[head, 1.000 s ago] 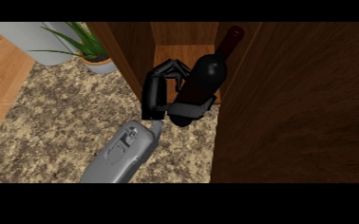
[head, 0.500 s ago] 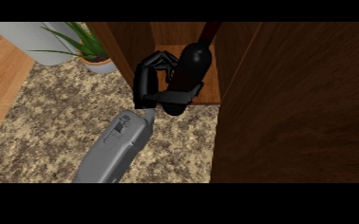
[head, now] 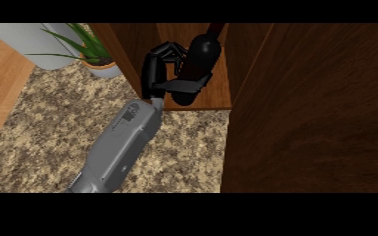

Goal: Pick up the wine, place it into the cabinet and close the cabinet

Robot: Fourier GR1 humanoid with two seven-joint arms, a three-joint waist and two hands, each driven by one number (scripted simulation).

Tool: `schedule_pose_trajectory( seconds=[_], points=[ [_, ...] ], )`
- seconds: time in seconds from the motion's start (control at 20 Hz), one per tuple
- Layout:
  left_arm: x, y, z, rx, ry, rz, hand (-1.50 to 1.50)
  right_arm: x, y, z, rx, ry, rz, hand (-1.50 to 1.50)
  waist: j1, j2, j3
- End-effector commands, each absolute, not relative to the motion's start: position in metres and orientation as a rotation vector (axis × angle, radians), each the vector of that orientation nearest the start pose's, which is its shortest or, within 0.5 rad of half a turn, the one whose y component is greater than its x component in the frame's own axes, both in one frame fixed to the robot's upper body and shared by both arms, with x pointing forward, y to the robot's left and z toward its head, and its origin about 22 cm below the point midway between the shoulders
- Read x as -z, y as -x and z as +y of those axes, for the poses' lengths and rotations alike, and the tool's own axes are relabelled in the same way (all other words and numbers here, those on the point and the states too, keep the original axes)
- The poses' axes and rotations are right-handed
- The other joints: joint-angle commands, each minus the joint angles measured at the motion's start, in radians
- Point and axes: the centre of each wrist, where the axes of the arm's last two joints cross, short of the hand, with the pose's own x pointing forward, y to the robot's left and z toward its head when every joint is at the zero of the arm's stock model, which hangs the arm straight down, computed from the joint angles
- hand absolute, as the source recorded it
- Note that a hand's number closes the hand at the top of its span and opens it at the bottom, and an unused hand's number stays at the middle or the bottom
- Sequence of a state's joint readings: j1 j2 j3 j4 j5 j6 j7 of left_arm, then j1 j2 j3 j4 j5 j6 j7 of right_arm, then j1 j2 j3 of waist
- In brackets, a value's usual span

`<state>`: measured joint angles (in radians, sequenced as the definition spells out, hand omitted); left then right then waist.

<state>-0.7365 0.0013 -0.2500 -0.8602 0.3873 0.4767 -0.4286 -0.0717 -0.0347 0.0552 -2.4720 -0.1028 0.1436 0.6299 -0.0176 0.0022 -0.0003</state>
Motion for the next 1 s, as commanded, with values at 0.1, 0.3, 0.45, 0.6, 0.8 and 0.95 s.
schedule_pose_trajectory(
  seconds=[0.1, 0.3, 0.45, 0.6, 0.8, 0.95],
  points=[
    [-0.049, -0.395, 0.091, -0.08, 0.006, -1.819, 1.5, -0.207, -0.125, -0.223, -0.251, -0.213, -1.919, -1.5, 0.002, -0.002, 0.0],
    [-0.032, -0.408, 0.102, -0.098, 0.005, -1.821, 1.5, -0.209, -0.141, -0.212, -0.245, -0.247, -1.919, -1.5, -0.006, 0.004, 0.0],
    [-0.028, -0.408, 0.099, -0.062, -0.042, -1.842, 1.5, -0.22, -0.134, -0.222, -0.26, -0.245, -1.928, -1.5, -0.01, 0.004, 0.0],
    [-0.033, -0.41, 0.089, -0.049, -0.122, -1.931, 1.5, -0.202, -0.148, -0.22, -0.277, -0.24, -1.938, -1.5, -0.022, 0.005, 0.0],
    [-0.048, -0.427, 0.092, -0.092, -0.143, -1.924, 1.5, -0.212, -0.134, -0.212, -0.284, -0.249, -1.926, -1.5, -0.024, 0.008, -0.001],
    [-0.045, -0.428, 0.093, -0.07, -0.172, -1.923, 1.5, -0.2, -0.129, -0.221, -0.255, -0.247, -1.932, -1.5, -0.024, 0.006, 0.0]
  ],
)
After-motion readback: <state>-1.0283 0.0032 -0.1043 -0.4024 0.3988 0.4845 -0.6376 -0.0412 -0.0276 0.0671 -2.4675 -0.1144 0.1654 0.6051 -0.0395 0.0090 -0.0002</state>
